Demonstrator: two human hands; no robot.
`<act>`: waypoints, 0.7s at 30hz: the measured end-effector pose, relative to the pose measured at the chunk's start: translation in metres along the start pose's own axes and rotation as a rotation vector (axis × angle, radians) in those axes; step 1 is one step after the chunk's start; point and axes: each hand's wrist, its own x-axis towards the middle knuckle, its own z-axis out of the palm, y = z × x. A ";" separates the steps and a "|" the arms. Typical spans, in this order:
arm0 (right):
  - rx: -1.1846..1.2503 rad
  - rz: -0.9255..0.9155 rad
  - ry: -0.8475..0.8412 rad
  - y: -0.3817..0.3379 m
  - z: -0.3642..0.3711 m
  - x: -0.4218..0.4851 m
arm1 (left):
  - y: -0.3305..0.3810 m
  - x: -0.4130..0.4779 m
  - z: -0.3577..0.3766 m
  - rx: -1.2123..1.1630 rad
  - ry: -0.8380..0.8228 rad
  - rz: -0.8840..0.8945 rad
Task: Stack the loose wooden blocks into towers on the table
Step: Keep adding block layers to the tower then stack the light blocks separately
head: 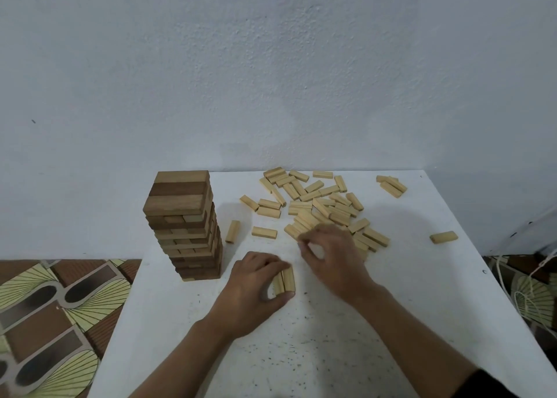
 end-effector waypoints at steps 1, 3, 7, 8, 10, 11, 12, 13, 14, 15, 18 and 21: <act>0.008 0.008 0.022 0.004 -0.001 0.012 | -0.001 0.002 -0.001 0.003 0.001 -0.010; -0.011 0.024 0.078 0.011 -0.005 0.036 | -0.003 0.008 -0.002 -0.003 0.003 -0.039; -0.135 0.111 0.137 0.022 -0.009 0.082 | -0.005 0.022 0.001 -0.030 0.027 -0.066; -0.171 0.122 0.126 0.026 -0.009 0.091 | -0.005 0.024 0.002 -0.031 0.040 -0.075; -0.218 0.139 0.087 0.035 -0.008 0.106 | -0.006 0.026 0.005 -0.028 0.067 -0.086; -0.239 0.151 0.070 0.042 -0.009 0.112 | -0.007 0.026 0.006 -0.022 0.074 -0.088; -0.264 0.166 0.053 0.047 -0.009 0.119 | -0.008 0.026 0.007 -0.016 0.077 -0.090; -0.288 0.184 0.030 0.052 -0.009 0.125 | -0.008 0.025 0.007 -0.013 0.074 -0.093; -0.309 0.197 0.007 0.057 -0.009 0.131 | -0.008 0.024 0.007 -0.013 0.070 -0.095; -0.322 0.199 -0.023 0.060 -0.008 0.138 | -0.007 0.024 0.007 -0.014 0.066 -0.097; -0.304 0.144 -0.107 0.065 0.001 0.155 | -0.007 0.024 0.006 0.016 0.059 -0.089; -0.252 0.084 -0.151 0.062 0.011 0.170 | -0.006 0.026 0.005 0.034 0.042 -0.083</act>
